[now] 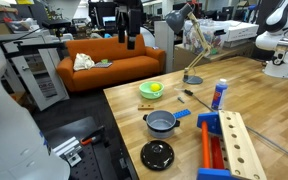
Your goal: Turn off the lamp
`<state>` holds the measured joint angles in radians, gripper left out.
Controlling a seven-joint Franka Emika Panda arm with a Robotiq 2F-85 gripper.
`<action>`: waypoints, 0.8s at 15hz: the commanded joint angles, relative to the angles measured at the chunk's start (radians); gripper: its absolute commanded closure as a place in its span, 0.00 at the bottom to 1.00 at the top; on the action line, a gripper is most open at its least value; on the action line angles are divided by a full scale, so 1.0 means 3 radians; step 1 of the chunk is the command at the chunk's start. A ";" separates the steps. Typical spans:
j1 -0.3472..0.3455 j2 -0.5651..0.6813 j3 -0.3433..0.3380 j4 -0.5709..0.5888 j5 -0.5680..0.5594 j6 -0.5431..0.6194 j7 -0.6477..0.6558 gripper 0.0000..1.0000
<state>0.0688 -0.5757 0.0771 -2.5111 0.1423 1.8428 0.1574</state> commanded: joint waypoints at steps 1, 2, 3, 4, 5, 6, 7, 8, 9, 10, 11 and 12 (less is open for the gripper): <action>-0.0028 0.0413 0.0258 0.0258 -0.0212 0.0317 0.0210 0.00; -0.0022 0.0549 0.0333 0.0345 -0.0290 0.0411 0.0295 0.00; -0.0020 0.0691 0.0403 0.0448 -0.0374 0.0487 0.0394 0.00; -0.0027 0.0909 0.0468 0.0621 -0.0476 0.0558 0.0508 0.00; -0.0028 0.1063 0.0512 0.0751 -0.0578 0.0611 0.0616 0.00; -0.0030 0.1266 0.0547 0.0940 -0.0678 0.0650 0.0768 0.00; 0.0056 0.0962 0.0454 0.0637 -0.0544 0.0696 0.0612 0.00; 0.0066 0.1088 0.0459 0.0736 -0.0570 0.0703 0.0654 0.00; 0.0068 0.1119 0.0454 0.0736 -0.0570 0.0702 0.0654 0.00; 0.0067 0.1101 0.0451 0.0721 -0.0570 0.0699 0.0654 0.00; 0.0063 0.1054 0.0448 0.0700 -0.0569 0.0694 0.0653 0.00; 0.0062 0.1020 0.0450 0.0686 -0.0569 0.0693 0.0652 0.00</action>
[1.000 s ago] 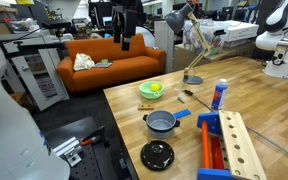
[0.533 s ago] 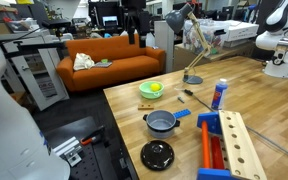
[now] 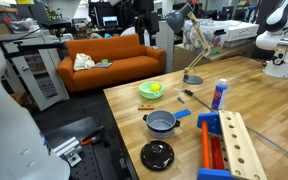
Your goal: Turn off the lamp
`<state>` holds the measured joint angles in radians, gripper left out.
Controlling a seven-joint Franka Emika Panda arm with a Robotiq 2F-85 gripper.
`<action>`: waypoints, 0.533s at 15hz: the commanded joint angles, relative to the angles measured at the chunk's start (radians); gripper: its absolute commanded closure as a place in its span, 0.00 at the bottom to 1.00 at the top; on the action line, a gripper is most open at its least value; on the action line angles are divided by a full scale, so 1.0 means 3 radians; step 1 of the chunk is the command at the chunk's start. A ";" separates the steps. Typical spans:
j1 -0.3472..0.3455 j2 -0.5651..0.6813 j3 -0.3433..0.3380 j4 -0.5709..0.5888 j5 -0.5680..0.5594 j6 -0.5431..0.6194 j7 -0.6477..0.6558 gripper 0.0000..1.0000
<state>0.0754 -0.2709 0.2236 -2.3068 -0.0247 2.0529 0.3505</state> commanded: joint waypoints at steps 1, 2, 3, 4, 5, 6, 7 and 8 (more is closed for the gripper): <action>0.0043 -0.0010 -0.0037 -0.0002 -0.0012 -0.0007 0.0008 0.00; 0.0042 -0.0023 -0.0036 -0.0013 -0.0012 -0.0007 0.0008 0.00; 0.0042 -0.0023 -0.0036 -0.0017 -0.0012 -0.0007 0.0008 0.00; 0.0043 -0.0025 -0.0036 -0.0022 -0.0012 -0.0007 0.0008 0.00; 0.0034 0.0037 -0.0037 0.0021 -0.0005 -0.0013 0.0033 0.00; 0.0016 0.0130 -0.0025 0.0079 -0.0064 0.0014 0.0073 0.00; 0.0008 0.0238 -0.0017 0.0159 -0.0101 0.0032 0.0090 0.00; 0.0006 0.0356 -0.0012 0.0260 -0.0144 0.0027 0.0107 0.00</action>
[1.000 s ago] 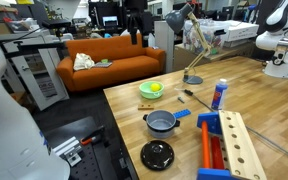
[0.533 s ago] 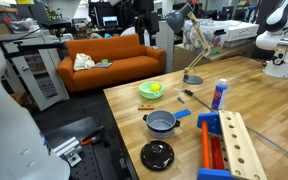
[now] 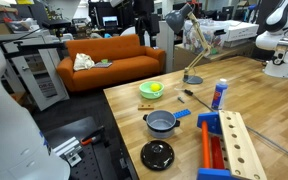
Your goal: Turn off the lamp
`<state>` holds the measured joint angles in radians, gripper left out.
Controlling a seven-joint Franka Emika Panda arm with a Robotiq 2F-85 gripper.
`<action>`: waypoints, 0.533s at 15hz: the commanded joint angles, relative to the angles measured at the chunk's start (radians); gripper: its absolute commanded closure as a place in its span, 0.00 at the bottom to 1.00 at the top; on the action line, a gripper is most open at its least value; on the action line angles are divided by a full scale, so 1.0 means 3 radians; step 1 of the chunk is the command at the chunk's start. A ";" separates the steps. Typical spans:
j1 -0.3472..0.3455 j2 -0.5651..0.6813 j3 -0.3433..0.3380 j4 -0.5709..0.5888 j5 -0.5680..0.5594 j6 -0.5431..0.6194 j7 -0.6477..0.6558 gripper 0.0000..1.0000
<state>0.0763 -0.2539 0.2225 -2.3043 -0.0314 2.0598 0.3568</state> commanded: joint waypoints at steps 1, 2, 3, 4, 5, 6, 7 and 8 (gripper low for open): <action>0.0000 0.0471 -0.0002 0.0414 -0.0190 -0.0019 0.0122 0.00; 0.0015 0.0651 -0.0008 0.0584 -0.0224 -0.0068 0.0135 0.00; 0.0040 0.0811 -0.0021 0.0738 -0.0248 -0.0101 0.0149 0.00; 0.0065 0.0984 -0.0039 0.0911 -0.0257 -0.0147 0.0167 0.00; 0.0091 0.1162 -0.0061 0.1093 -0.0237 -0.0208 0.0179 0.00; 0.0120 0.1334 -0.0086 0.1272 -0.0180 -0.0274 0.0169 0.00; 0.0146 0.1486 -0.0112 0.1437 -0.0140 -0.0338 0.0168 0.00; 0.0170 0.1634 -0.0134 0.1606 -0.0076 -0.0409 0.0146 0.00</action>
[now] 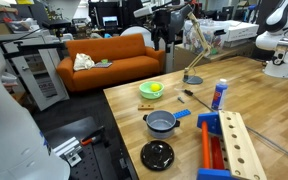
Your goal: Turn off the lamp
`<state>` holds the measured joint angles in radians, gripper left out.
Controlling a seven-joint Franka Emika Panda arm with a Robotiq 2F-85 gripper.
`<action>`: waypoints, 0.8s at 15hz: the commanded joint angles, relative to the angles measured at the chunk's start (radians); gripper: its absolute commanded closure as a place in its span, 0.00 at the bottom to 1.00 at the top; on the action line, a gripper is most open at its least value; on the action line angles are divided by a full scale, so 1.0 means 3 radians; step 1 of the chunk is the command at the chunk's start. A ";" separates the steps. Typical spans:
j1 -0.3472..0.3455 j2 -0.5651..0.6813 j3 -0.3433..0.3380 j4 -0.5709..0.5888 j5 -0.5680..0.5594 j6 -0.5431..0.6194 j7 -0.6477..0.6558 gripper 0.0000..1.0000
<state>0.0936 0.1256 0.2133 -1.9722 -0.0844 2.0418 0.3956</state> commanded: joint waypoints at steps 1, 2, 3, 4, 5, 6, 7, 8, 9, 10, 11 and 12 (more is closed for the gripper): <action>0.0137 0.0510 -0.0132 0.0669 0.0151 -0.0408 0.0018 0.00; 0.0162 0.0627 -0.0160 0.0819 0.0190 -0.0454 0.0027 0.00; 0.0183 0.0734 -0.0193 0.0963 0.0219 -0.0465 0.0057 0.00; 0.0209 0.0820 -0.0229 0.1088 0.0215 -0.0437 0.0075 0.00; 0.0225 0.0875 -0.0258 0.1179 0.0208 -0.0354 0.0057 0.00; 0.0238 0.0742 -0.0273 0.0935 0.0190 -0.0244 0.0006 0.00; 0.0249 0.0791 -0.0293 0.1004 0.0190 -0.0245 0.0006 0.00; 0.0258 0.0798 -0.0302 0.0996 0.0189 -0.0245 0.0007 0.00; 0.0266 0.0796 -0.0303 0.0986 0.0188 -0.0245 0.0007 0.00; 0.0273 0.0795 -0.0302 0.0985 0.0187 -0.0245 0.0008 0.00; 0.0276 0.0795 -0.0302 0.0984 0.0187 -0.0245 0.0008 0.00; 0.0277 0.0794 -0.0303 0.0985 0.0186 -0.0245 0.0008 0.00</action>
<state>0.1533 0.3646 0.1489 -1.6790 -0.0386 1.9704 0.4043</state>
